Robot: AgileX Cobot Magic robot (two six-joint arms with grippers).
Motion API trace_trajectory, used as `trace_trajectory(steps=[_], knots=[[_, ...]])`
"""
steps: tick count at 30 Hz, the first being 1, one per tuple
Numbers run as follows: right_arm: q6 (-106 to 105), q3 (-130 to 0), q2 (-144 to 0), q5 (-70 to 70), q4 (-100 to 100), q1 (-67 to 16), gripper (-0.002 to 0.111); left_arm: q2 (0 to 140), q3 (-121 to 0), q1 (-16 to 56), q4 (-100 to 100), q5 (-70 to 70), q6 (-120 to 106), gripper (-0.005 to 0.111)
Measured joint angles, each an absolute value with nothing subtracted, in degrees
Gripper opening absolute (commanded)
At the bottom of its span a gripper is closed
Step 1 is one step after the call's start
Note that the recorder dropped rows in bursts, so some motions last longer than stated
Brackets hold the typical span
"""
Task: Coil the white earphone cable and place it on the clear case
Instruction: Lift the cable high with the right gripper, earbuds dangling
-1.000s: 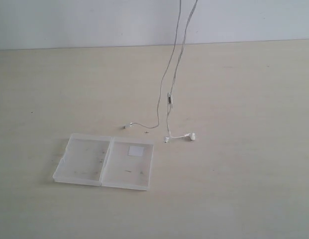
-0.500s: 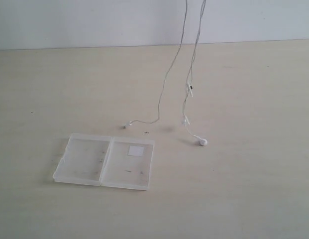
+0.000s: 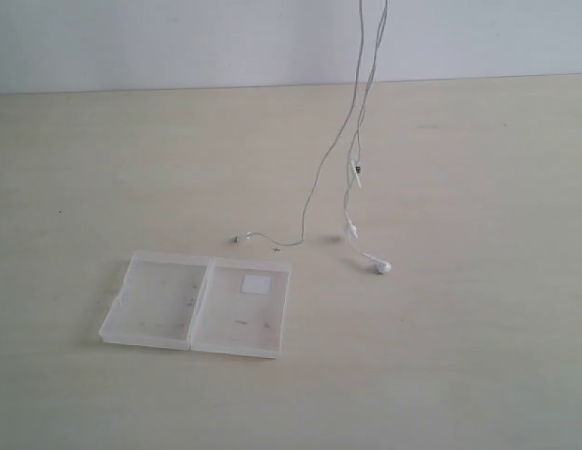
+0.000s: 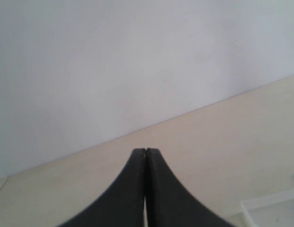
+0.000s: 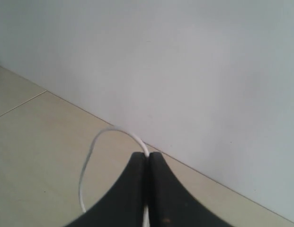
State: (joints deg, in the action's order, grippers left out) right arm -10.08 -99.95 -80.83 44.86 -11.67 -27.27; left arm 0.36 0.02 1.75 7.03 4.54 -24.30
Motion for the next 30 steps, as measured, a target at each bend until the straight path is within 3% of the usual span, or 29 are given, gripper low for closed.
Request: trace_trajectory(steps=[11, 23, 30], knots=[[-10.47, -99.95, -80.83, 43.69, -11.67, -27.27, 0.000, 0.36, 0.02, 1.75, 27.41, 3.01, 1.27, 0.000], [-10.69, -99.95, -80.83, 42.10, -12.03, -27.27, 0.000, 0.36, 0.02, 1.75, 29.88, -7.60, 11.33, 0.000], [-10.69, -99.95, -81.59, 41.24, -12.26, -27.27, 0.000, 7.65, -0.62, 1.75, 29.76, -6.93, 13.73, 0.000]])
